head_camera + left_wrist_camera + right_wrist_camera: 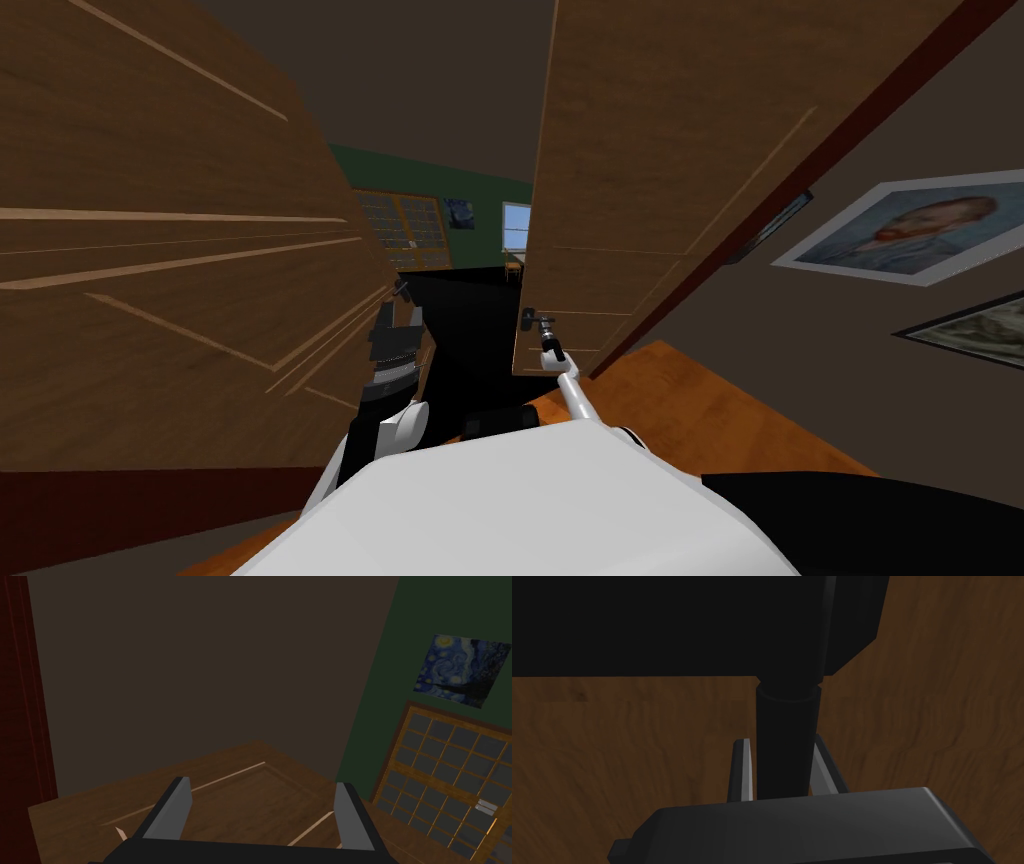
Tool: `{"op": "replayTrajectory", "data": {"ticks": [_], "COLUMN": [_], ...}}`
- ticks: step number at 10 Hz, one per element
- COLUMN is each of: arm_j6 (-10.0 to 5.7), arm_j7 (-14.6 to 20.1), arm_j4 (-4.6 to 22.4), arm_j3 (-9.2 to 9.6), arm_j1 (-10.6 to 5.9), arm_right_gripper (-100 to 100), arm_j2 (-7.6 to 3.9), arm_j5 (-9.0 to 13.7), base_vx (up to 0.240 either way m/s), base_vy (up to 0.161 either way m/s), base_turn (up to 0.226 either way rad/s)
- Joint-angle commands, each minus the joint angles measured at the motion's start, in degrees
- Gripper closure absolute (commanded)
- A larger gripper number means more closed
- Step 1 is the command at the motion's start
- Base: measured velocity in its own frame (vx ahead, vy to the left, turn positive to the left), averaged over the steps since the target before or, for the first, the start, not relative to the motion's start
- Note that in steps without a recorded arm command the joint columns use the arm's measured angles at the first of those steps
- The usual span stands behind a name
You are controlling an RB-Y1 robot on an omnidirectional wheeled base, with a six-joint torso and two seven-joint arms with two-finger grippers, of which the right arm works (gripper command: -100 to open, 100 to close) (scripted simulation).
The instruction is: Push the door open
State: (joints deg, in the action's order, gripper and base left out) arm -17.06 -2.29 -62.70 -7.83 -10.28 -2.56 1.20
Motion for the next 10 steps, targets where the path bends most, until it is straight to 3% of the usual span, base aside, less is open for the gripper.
{"op": "replayTrajectory", "data": {"ticks": [1,5,10], "arm_j6": [-0.58,-0.61,-0.64], "arm_j7": [-0.02,-0.62,-1.16], "arm_j4": [0.33,0.71,1.05], "arm_j3": [-1.78,-4.98,-7.82], "arm_j1": [-0.53,-0.75,-0.94], "arm_right_gripper": [100,100,100], "arm_j2": [-0.99,-0.47,0.63], "arm_j5": [0.39,0.96,1.46], "base_vx": [0.154,0.181,0.174], "base_vy": [0.075,0.147,0.100], "base_turn": [-0.057,-0.103,-0.076]}}
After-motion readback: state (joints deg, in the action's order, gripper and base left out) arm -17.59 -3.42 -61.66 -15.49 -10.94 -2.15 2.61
